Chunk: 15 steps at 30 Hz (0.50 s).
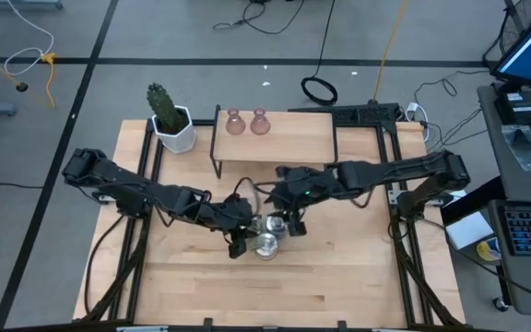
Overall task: Pick & Place candle stick holders
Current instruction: Put the green glass candle holder on the shelf
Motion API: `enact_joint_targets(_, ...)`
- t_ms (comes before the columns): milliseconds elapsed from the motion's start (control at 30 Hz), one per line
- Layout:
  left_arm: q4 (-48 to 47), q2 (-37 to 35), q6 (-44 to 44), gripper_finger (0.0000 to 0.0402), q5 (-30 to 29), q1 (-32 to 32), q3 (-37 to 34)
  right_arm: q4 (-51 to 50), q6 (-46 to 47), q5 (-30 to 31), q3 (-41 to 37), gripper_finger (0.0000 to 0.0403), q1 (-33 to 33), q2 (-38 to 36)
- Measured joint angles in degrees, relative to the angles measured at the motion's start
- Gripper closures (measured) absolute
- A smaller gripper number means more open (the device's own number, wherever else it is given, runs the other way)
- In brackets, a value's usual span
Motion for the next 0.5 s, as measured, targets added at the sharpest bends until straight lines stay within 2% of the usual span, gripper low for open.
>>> enact_joint_targets(267,-2.19,-8.09,2.18,0.0282,-14.46,2.03,0.0,-8.59,0.14,9.97,0.09,0.0234,-0.13,-6.86)
enact_joint_targets(400,-0.44,-10.47,5.98,0.0282,-23.35,4.79,0.0,-12.0,0.49,13.16,-0.65,0.0239,-0.15,-9.26)
enact_joint_targets(500,3.15,-10.64,10.36,0.0282,-26.58,8.21,0.0,-12.54,1.71,15.12,-2.02,0.024,-0.15,-11.13)
